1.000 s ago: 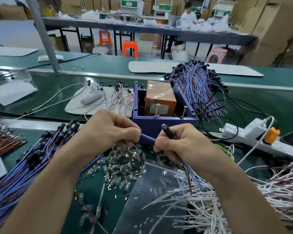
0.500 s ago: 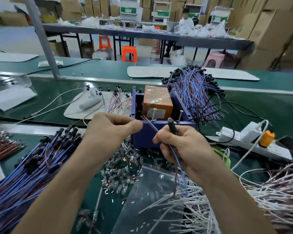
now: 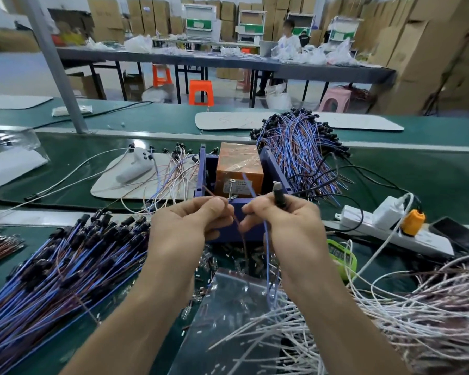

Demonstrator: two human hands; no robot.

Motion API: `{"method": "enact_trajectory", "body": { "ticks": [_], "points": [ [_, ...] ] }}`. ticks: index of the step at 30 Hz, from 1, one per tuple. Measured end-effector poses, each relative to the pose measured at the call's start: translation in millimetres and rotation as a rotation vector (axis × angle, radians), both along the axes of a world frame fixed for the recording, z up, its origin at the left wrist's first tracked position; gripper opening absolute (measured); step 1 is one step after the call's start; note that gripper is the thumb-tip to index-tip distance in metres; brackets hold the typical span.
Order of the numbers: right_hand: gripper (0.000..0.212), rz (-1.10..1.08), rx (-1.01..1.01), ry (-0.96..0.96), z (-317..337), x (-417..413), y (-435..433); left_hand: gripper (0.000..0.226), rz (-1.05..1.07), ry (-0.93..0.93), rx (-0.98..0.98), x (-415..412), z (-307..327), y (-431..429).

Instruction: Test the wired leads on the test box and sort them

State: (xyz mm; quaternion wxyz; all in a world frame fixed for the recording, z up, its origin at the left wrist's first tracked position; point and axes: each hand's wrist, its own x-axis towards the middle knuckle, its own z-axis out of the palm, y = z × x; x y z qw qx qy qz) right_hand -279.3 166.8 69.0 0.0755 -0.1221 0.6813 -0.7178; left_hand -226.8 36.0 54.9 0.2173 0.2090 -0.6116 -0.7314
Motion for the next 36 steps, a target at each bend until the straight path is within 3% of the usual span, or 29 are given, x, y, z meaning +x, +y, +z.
{"method": "enact_trajectory", "body": {
  "ticks": [3,7,17,29,36],
  "points": [
    [0.042,-0.279,-0.071,-0.066,-5.9,-3.4,-0.9,0.019,0.066,-0.005,0.095,-1.1,-3.2,6.2],
    [0.04,-0.418,-0.138,-0.235,-17.3,-10.5,-0.5,0.026,0.111,-0.122,-0.023,-4.2,-11.6,8.3],
    [0.036,-0.354,-0.044,-0.362,-33.9,-17.6,-3.0,0.031,0.148,-0.157,-0.141,-8.6,-22.4,6.4],
    [0.032,-0.321,-0.053,-0.351,-35.7,-18.1,-4.1,0.033,0.126,-0.123,-0.199,-8.4,-24.2,4.9],
    [0.044,-0.337,-0.026,-0.299,-37.1,-14.9,-6.7,0.032,0.145,-0.129,-0.201,-8.1,-24.6,2.7]
  ]
}}
